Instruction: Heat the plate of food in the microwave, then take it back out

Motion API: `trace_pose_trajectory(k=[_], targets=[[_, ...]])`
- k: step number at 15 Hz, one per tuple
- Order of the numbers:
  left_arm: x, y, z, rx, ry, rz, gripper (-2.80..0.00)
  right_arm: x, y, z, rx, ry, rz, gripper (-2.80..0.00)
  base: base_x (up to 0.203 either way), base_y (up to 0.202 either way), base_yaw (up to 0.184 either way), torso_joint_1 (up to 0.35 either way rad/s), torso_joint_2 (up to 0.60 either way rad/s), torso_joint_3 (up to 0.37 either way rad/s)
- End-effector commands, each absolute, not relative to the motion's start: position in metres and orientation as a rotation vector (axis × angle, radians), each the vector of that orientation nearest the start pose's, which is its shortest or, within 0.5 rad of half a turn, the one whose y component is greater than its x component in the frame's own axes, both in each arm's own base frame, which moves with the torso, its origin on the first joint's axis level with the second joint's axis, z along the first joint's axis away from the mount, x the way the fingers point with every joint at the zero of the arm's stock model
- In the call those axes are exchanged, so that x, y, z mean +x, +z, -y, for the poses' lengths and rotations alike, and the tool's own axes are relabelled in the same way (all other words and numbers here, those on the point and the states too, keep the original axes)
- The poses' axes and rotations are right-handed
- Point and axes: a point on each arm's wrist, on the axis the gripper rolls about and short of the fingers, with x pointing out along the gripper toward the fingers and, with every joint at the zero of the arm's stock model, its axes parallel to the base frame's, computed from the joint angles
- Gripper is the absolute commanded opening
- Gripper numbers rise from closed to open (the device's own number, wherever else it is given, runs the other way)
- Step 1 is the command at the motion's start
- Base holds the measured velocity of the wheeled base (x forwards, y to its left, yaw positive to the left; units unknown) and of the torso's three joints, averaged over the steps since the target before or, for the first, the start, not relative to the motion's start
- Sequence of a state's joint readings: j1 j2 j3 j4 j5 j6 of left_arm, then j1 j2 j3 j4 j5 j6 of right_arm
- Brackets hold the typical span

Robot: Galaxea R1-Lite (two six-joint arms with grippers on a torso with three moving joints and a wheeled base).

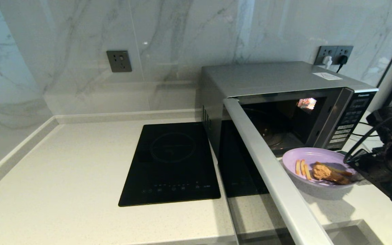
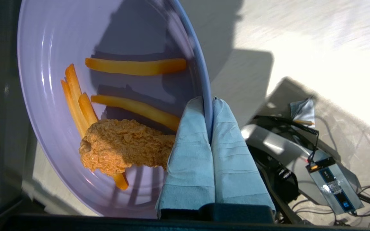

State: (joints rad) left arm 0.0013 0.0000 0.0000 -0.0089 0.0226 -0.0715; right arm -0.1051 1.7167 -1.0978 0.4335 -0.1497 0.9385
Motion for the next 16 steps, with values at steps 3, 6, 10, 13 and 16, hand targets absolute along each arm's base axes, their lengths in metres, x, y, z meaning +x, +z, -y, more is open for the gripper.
trace_pose_trajectory(k=[3, 6, 10, 13, 16], targets=[[-0.023, 0.076, 0.000, -0.071, 0.024, 0.009, -2.80, 0.243, 0.163, 0.097, 0.867, -0.833, -0.789, -2.80, 0.000, 0.000, 0.000, 0.000, 0.00, 0.000], [-0.023, 0.076, 0.000, -0.072, 0.024, 0.009, -2.80, 0.220, 0.155, 0.147, 0.912, -0.885, -0.777, -2.80, 0.000, 0.000, 0.000, 0.000, 0.00, 0.000], [-0.023, 0.076, 0.000, -0.072, 0.024, 0.009, -2.80, 0.200, 0.131, 0.198, 0.946, -0.950, -0.809, -2.80, 0.000, 0.000, 0.000, 0.000, 0.00, 0.000], [-0.023, 0.076, 0.000, -0.072, 0.024, 0.009, -2.80, 0.199, 0.108, 0.219, 0.971, -0.986, -0.814, -2.80, 0.000, 0.000, 0.000, 0.000, 0.00, 0.000], [-0.023, 0.076, 0.000, -0.072, 0.024, 0.009, -2.80, 0.201, 0.092, 0.235, 0.976, -1.007, -0.811, -2.80, 0.000, 0.000, 0.000, 0.000, 0.00, 0.000]])
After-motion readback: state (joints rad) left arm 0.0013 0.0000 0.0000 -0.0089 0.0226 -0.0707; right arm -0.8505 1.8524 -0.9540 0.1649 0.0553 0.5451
